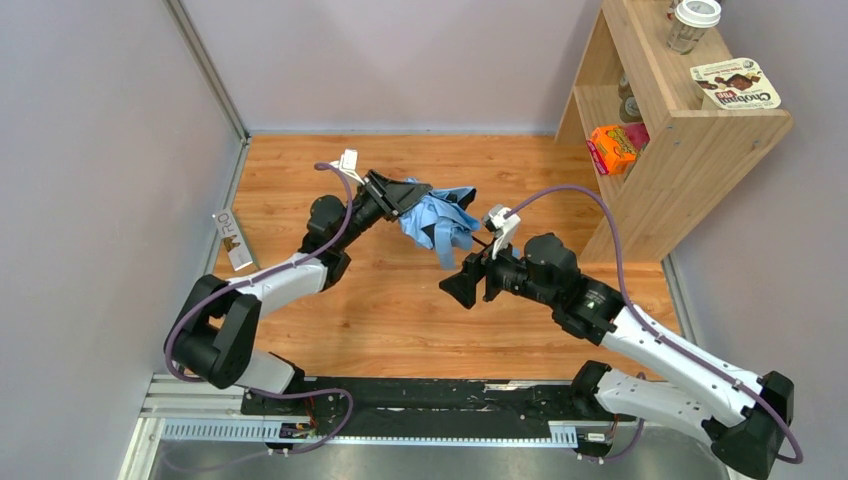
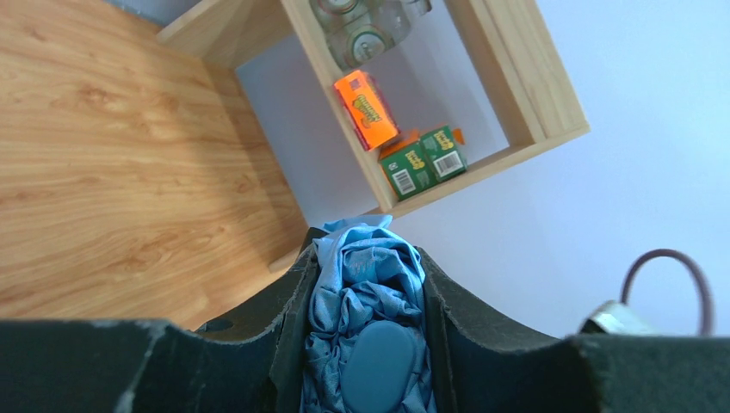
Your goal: Put away the umbrella
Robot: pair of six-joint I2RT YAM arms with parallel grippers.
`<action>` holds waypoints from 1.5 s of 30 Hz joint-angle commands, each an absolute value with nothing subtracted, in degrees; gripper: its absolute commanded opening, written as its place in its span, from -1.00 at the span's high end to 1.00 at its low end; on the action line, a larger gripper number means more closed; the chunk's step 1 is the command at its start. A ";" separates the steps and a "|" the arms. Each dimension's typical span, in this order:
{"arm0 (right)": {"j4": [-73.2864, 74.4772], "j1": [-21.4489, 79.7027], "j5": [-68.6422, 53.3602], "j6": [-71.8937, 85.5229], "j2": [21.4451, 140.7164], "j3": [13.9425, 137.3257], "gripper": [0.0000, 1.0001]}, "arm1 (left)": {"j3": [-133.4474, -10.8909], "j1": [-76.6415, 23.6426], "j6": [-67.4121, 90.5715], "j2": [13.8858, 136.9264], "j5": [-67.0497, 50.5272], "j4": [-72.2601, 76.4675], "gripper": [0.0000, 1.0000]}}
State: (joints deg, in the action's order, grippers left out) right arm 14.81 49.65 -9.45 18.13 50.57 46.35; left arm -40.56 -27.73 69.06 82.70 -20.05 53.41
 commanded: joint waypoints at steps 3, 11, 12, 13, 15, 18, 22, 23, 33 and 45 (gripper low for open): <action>-3.32 47.90 -7.12 15.91 51.59 40.79 -0.71 | -42.63 -27.95 71.98 77.18 -18.63 62.05 1.00; -13.35 47.72 -12.65 13.71 56.60 40.26 -0.52 | -42.45 -27.95 77.86 76.64 -17.14 64.51 1.00; -14.40 47.64 -13.53 13.97 56.78 40.08 -0.42 | -42.45 -27.95 78.83 76.81 -17.05 65.64 1.00; -14.85 47.64 -14.84 14.67 56.69 40.34 -0.27 | -42.36 -27.95 79.10 76.99 -16.79 65.92 1.00; -14.16 47.90 -18.79 16.42 56.95 41.22 0.20 | -42.45 -27.86 78.49 77.08 -16.09 66.09 1.00; -7.50 48.86 -22.58 20.29 56.17 44.20 0.78 | -43.06 -27.16 73.68 77.17 -15.82 64.69 1.00; -3.07 50.18 -28.55 30.29 54.32 49.12 1.00 | -43.42 -26.81 64.54 75.94 -15.47 62.41 1.00; -4.99 50.19 -30.30 33.28 54.23 49.48 1.00 | -43.85 -26.89 63.47 75.76 -15.38 61.88 1.00; 6.47 49.75 -25.22 28.76 51.85 52.81 1.00 | -42.71 -26.89 62.40 72.33 -13.27 63.97 1.00; 33.92 50.36 -2.65 5.37 61.60 77.60 -0.29 | -40.52 -26.89 67.67 70.32 -17.66 64.07 1.00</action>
State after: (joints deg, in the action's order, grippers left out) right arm 26.04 49.98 -11.81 14.70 58.08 71.20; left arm -40.53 -26.98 64.84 73.67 -15.59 59.51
